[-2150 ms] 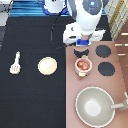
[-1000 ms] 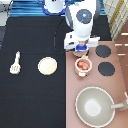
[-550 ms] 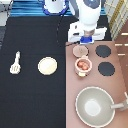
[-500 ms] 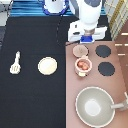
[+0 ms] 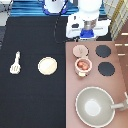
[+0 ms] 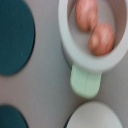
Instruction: Take the lid off the pot, put the pot on the plate, and use the tool to push the pot to the front of the table.
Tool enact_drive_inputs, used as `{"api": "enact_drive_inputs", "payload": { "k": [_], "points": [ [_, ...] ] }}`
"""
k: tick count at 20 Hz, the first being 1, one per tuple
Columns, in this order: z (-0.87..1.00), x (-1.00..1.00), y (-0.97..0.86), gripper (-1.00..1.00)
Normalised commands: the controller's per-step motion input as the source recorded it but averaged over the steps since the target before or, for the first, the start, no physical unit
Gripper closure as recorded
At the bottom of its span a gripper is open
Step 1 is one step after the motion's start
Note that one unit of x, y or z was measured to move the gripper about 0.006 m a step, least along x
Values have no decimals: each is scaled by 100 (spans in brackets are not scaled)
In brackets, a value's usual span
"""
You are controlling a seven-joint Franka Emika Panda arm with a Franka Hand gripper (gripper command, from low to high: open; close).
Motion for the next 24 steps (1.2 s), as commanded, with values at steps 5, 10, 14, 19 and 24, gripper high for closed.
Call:
{"api": "enact_drive_inputs", "payload": {
  "k": [5, 10, 14, 19, 24],
  "points": [
    [63, 97, -18, -100],
    [21, 94, -33, -100],
    [-35, 69, -42, -100],
    [-51, 28, -12, -100],
    [-54, 14, 3, -100]
  ]
}}
